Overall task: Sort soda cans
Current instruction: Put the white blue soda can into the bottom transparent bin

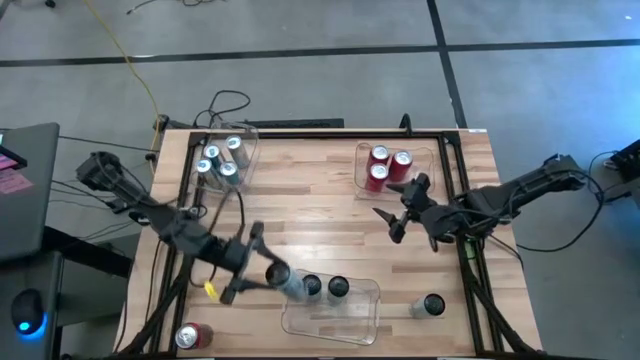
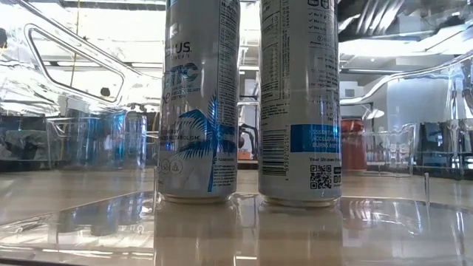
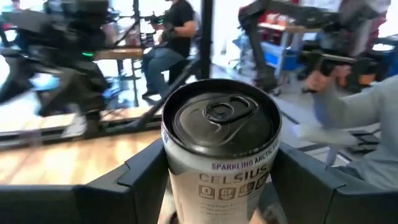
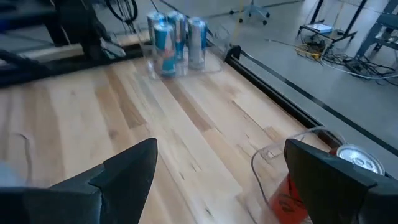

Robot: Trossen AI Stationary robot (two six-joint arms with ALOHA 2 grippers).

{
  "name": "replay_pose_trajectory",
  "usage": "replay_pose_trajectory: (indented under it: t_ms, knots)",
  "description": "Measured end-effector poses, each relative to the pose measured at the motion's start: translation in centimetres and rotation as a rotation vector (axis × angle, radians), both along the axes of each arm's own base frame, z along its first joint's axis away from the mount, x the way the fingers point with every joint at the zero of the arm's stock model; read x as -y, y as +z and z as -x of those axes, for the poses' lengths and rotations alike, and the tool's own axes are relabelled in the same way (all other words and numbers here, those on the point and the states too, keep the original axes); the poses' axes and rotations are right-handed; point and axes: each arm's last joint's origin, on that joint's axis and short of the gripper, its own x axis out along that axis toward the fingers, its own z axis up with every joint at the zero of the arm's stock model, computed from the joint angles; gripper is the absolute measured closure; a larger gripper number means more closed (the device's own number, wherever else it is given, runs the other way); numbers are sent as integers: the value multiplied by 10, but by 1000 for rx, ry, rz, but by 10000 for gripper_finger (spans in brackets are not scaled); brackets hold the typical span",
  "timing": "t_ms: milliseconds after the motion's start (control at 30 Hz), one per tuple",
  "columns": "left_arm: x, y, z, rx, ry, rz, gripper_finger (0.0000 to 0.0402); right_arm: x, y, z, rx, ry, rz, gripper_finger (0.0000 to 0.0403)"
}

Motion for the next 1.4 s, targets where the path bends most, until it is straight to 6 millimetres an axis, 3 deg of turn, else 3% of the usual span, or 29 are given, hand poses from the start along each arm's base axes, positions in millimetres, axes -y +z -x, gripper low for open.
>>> replay_pose_trajectory:
  t_ms: [167, 367, 800, 1167, 1400]
  knots:
    - [30, -18, -10, -9, -27, -20, 162, 4, 14, 10, 63, 1, -25, 35]
    - [50, -34, -21, 0, -8, -38, 162, 2, 19, 16, 96, 20, -45, 35]
    - [62, -65, -38, -91, 90, -29, 162, -14, 6, 23, 31, 124, -179, 35]
    - [71, -98, -51, -183, 174, 1, 162, -39, 2, 36, 6, 246, -310, 35]
    - [87, -122, -55, -206, 157, -32, 162, -59, -10, 39, -43, 253, -385, 35]
